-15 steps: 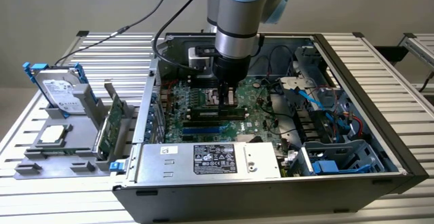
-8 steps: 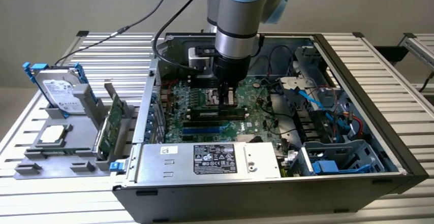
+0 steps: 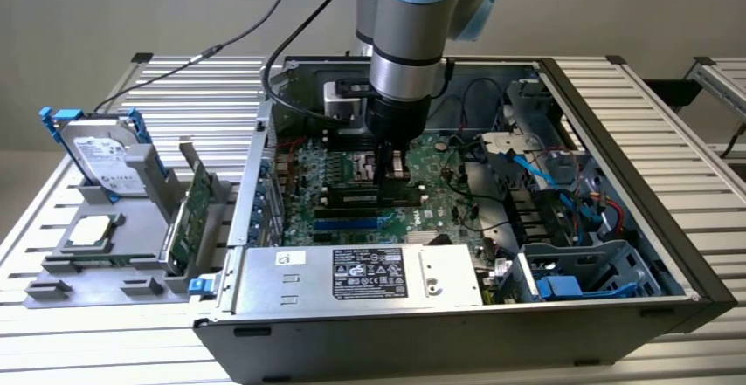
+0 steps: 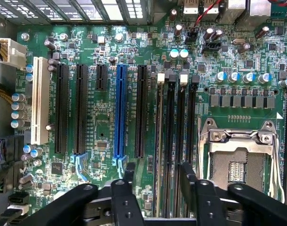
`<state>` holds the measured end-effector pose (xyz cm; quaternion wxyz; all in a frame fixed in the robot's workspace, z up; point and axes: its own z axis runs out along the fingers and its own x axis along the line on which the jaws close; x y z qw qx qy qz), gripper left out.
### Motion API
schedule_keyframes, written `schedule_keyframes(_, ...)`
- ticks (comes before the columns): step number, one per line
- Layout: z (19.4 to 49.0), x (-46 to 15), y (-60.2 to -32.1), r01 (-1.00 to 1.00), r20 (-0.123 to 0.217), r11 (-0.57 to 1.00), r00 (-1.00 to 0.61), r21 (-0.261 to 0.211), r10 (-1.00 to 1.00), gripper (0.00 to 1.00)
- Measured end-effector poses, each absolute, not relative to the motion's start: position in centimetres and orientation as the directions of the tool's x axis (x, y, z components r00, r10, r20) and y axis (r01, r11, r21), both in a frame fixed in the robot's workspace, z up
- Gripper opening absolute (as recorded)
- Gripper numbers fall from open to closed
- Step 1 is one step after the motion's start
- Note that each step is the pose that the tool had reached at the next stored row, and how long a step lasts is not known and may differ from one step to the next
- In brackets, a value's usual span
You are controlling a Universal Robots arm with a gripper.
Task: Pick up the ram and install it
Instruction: 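Insert the ram into the slot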
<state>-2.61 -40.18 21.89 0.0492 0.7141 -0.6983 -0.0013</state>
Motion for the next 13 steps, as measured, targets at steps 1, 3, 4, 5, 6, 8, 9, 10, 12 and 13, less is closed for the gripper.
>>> schedule_keyframes(1,22.1,-2.6,-40.2,-0.997,0.067,-0.019,0.024,0.072,-0.997,0.51)
schedule_keyframes(3,22.5,-2.6,-40.2,-0.997,0.067,-0.018,0.023,0.073,-0.997,0.51)
schedule_keyframes(4,22.7,-2.6,-40.2,-0.997,0.067,-0.018,0.022,0.074,-0.998,0.51)
schedule_keyframes(5,23.0,-2.6,-40.2,-0.997,0.067,-0.017,0.022,0.074,-0.998,0.51)
schedule_keyframes(6,23.3,-2.6,-40.2,-0.997,0.067,-0.017,0.022,0.075,-0.998,0.51)
schedule_keyframes(8,24.0,-2.6,-40.2,-0.997,0.067,-0.016,0.021,0.077,-0.998,0.51)
schedule_keyframes(9,24.4,-2.6,-40.2,-0.997,0.067,-0.015,0.021,0.077,-0.998,0.51)
schedule_keyframes(10,24.6,-2.6,-40.2,-0.997,0.067,-0.015,0.020,0.078,-0.998,0.51)
schedule_keyframes(12,24.6,-2.6,-40.2,-0.997,0.067,-0.015,0.020,0.078,-0.998,0.51)
schedule_keyframes(13,24.6,-2.6,-40.2,-0.997,0.067,-0.015,0.020,0.078,-0.998,0.49)
